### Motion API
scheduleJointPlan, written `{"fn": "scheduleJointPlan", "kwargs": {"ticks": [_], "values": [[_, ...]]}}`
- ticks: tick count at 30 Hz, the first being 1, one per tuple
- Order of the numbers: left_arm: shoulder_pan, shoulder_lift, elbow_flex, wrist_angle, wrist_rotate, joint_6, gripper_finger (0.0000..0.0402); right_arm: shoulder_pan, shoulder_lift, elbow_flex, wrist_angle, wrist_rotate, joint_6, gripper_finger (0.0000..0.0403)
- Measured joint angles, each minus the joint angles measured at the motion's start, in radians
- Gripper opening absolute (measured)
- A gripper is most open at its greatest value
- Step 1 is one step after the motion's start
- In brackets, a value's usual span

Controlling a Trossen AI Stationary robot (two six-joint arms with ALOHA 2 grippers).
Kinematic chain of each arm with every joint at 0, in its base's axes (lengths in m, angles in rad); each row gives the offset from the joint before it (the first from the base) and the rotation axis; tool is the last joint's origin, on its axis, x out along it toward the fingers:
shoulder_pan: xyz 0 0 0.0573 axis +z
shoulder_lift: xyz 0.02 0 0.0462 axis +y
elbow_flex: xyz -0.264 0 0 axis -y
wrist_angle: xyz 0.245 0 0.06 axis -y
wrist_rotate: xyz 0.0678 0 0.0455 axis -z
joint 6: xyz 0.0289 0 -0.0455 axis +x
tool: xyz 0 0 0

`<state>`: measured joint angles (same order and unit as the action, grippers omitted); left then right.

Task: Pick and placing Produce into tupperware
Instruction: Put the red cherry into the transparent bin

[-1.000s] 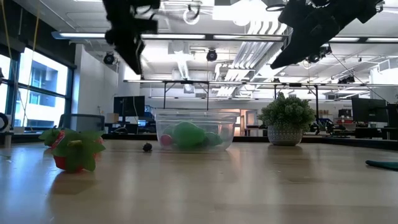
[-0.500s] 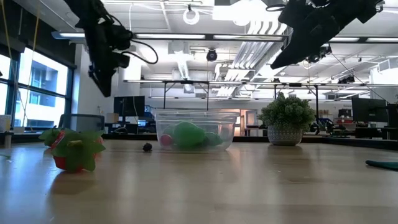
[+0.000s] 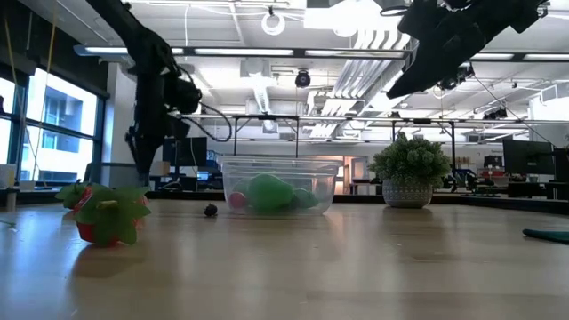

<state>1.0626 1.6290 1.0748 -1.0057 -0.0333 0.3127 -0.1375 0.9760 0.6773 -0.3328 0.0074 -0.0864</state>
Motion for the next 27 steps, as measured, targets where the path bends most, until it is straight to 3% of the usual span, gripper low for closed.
{"fn": "scheduleJointPlan", "kwargs": {"ticks": [27], "values": [[-0.063,0.117,0.003,-0.056,-0.173,-0.204,0.0161,0.0,0.0,0.0,0.0,0.0,0.0,0.0002]]}}
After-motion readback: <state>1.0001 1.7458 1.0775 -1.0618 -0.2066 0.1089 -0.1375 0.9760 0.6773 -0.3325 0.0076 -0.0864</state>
